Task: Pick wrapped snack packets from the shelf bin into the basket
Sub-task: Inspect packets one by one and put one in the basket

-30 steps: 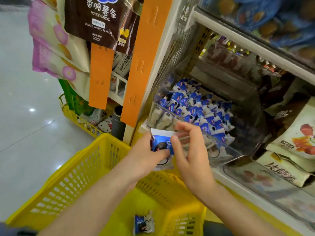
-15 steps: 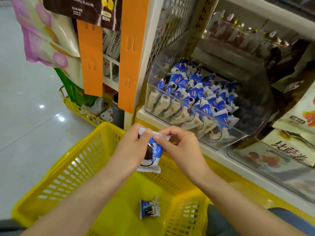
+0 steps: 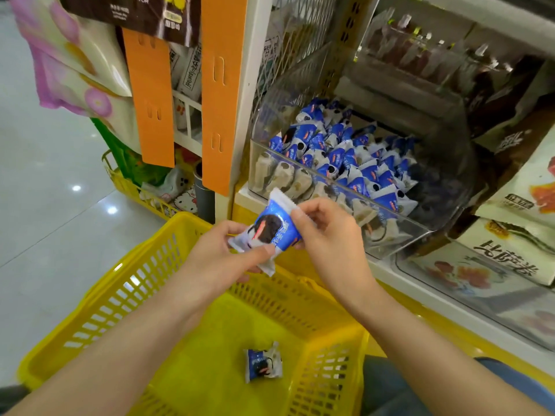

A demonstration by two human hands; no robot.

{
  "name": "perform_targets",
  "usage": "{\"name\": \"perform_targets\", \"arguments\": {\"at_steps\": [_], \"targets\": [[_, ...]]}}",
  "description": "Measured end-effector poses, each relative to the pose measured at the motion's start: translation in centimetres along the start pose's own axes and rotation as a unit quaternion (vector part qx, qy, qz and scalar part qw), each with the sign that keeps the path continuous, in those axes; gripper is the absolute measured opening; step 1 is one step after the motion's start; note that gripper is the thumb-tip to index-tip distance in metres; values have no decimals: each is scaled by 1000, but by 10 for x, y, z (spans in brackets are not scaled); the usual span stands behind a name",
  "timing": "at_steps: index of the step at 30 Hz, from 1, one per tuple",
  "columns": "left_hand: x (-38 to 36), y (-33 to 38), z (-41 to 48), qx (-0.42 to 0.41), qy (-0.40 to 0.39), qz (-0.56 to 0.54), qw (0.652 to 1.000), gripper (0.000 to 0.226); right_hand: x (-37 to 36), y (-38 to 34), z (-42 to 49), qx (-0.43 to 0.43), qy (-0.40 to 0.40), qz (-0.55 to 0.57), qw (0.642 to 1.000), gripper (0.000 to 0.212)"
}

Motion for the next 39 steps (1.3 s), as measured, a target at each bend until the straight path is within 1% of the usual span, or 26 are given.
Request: {"name": "perform_targets", "arguments": {"at_steps": [2,4,5,7,8,9,10,11,12,13,14,16,18,19,21,24,27,29,31,35,37,39], "targets": [[6,2,1,-9,32,-49,998,25,2,9,6,-82,-24,75,994,18],[14,5,4,-21,71,-90,993,16,-2,17,6,-136,-53,98,984,15],[18,6,5,-34,89,-92,991,11,-5,19,4,-154,-75,108,979,12],[25,9,8,-59,114,-62,990,12,-13,23,-1,-183,-123,120,968,4],[28,9,8,-71,124,-33,989,13,-17,25,-3,-191,-139,105,966,9],[30,11,9,-88,133,2,987,14,-19,27,-5,-188,-145,65,969,16],[31,14,10,-111,135,42,984,13,-20,28,-6,-166,-138,-1,976,26],[31,19,10,-142,133,89,977,11,-19,26,-7,-126,-124,-71,982,39],[30,25,10,-178,129,141,965,9,-19,22,-9,-77,-109,-124,983,51],[27,32,8,-215,123,190,950,8,-19,16,-11,-30,-99,-151,983,59],[24,37,5,-249,112,229,934,7,-21,11,-14,5,-99,-156,983,59],[14,44,0,-304,75,286,906,9,-24,4,-19,47,-110,-145,982,45],[4,46,-4,-331,39,325,885,11,-23,-1,-20,77,-99,-151,981,30],[1,45,-5,-336,28,329,882,13,-22,-2,-20,81,-92,-152,981,25],[0,44,-4,-337,25,314,887,13,-20,-1,-18,67,-89,-146,983,18],[2,40,0,-311,42,264,912,10,-16,3,-16,47,-81,-147,985,12],[1,31,6,-269,30,225,936,8,-16,8,-14,6,-89,-90,992,9],[2,27,8,-253,28,201,946,13,-18,11,-14,-17,-105,-59,993,10],[3,25,10,-243,30,182,952,16,-19,6,-16,10,-107,-73,992,8],[0,18,13,-217,17,160,963,15,-15,-9,-23,122,-58,-152,979,9],[-2,16,14,-211,12,165,963,16,-15,-15,-26,158,-47,-182,969,8],[-3,15,14,-209,10,162,964,17,-12,-20,-29,187,-15,-216,958,7]]}}
Point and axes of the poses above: each hand's wrist, its own z-axis towards the middle knuckle, its own x-axis out of the back of the hand, y = z × x, the point moved 7 cm from there along z, towards the middle knuckle, and after that the axes turned 13 degrees about -x, right-handed, at the moved point
